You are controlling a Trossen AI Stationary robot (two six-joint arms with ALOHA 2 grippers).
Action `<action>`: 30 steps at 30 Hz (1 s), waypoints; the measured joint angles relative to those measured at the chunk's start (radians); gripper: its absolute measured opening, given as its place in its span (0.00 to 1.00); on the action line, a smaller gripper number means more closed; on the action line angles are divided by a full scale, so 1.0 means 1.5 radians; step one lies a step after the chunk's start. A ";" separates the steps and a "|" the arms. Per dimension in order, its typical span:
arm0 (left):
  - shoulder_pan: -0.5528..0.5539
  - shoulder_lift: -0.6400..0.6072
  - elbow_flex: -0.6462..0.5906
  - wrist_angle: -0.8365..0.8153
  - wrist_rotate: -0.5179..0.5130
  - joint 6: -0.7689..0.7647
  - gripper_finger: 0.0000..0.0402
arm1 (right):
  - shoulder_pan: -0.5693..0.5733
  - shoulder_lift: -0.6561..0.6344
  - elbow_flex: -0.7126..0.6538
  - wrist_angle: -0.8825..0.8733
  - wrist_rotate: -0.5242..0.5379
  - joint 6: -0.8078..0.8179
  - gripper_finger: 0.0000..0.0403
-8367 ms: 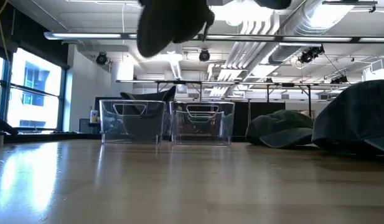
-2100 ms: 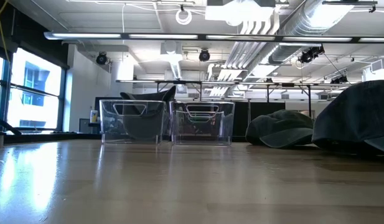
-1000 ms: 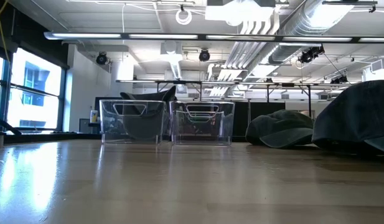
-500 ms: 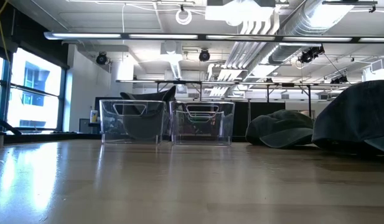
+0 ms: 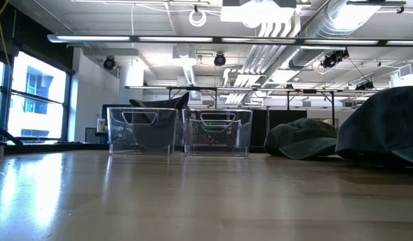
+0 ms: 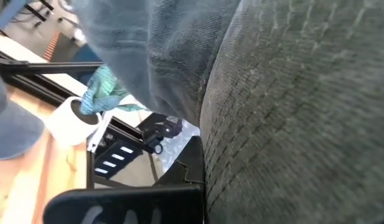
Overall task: Pick & Place hat
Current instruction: Put the bottom black cap into the right transparent bin
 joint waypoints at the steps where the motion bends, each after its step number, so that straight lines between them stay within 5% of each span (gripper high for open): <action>1: 0.000 0.000 0.000 -0.006 -0.008 0.001 0.00 | 0.001 -0.010 0.000 0.001 0.003 0.001 0.05; 5: 0.000 0.000 0.000 -0.053 -0.037 -0.007 0.00 | 0.013 -0.051 0.000 0.040 -0.005 -0.035 0.02; 11: 0.010 0.000 0.000 -0.109 -0.082 -0.033 0.00 | 0.021 -0.033 0.000 0.215 -0.174 -0.214 0.01; 15: 0.023 0.000 0.000 -0.099 -0.087 -0.040 0.00 | 0.004 0.013 0.001 0.199 -0.199 -0.236 0.00; 24: 0.030 0.000 0.000 -0.075 -0.022 -0.058 0.00 | -0.054 0.052 -0.001 0.118 0.073 -0.162 0.00; 30: 0.030 0.000 0.000 -0.050 -0.001 -0.067 0.00 | -0.054 0.021 0.000 0.029 0.134 -0.091 0.00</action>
